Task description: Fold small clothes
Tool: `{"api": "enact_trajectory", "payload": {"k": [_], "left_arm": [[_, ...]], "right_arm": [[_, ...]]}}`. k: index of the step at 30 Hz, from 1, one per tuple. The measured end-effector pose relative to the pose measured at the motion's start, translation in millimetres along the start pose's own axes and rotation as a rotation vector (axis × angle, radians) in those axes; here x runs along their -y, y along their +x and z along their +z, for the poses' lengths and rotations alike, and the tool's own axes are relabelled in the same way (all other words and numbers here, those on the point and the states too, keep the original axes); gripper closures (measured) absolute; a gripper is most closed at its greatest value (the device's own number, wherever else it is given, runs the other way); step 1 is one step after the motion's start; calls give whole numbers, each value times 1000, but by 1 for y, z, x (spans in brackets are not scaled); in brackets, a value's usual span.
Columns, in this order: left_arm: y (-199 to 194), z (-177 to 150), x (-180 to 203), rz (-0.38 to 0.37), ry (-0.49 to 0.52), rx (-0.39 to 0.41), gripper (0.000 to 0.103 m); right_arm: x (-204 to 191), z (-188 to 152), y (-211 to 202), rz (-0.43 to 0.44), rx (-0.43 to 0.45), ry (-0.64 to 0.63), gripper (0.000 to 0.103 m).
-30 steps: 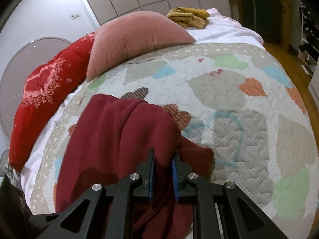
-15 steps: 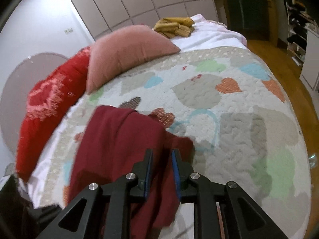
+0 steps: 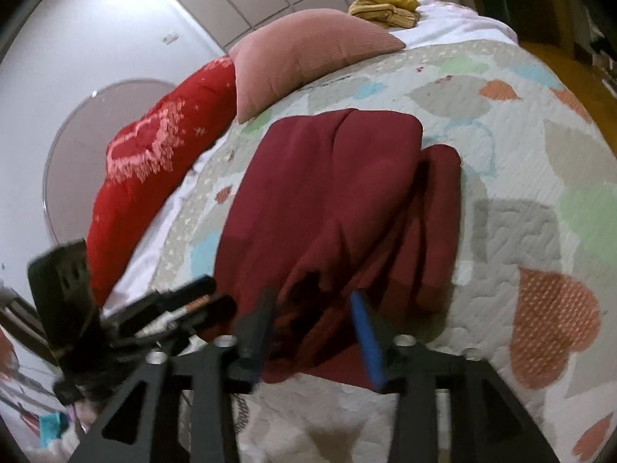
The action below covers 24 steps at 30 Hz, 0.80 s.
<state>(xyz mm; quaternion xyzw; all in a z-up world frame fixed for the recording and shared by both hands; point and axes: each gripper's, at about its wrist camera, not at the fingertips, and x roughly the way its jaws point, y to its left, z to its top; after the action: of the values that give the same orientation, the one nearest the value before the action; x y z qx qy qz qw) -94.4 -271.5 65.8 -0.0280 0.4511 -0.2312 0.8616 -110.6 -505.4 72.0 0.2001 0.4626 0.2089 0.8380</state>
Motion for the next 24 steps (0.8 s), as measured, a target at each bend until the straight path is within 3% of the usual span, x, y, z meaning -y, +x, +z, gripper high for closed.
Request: {"api": "enact_trajectory", "payload": {"k": [5,8,13,19,24], "left_arm": [[4,-1,0,16,-10,-7,52],[-1,0,-2,13,-17,-6,52],[1,-3,-6,22,-20,2,52],[20,-10,-1,72,9,-14,52],[5,-1,-5,74,3,16,52]], "right_arm": [[-6,4,23,3,-13,39,52],[-15,2,29,-79,-7,-29,81],[-6,-6,-1,-153,65,-88,93],[19,-19,14,-191,18,-42,94],[18,-11,-4,-165,54,9,90]]}}
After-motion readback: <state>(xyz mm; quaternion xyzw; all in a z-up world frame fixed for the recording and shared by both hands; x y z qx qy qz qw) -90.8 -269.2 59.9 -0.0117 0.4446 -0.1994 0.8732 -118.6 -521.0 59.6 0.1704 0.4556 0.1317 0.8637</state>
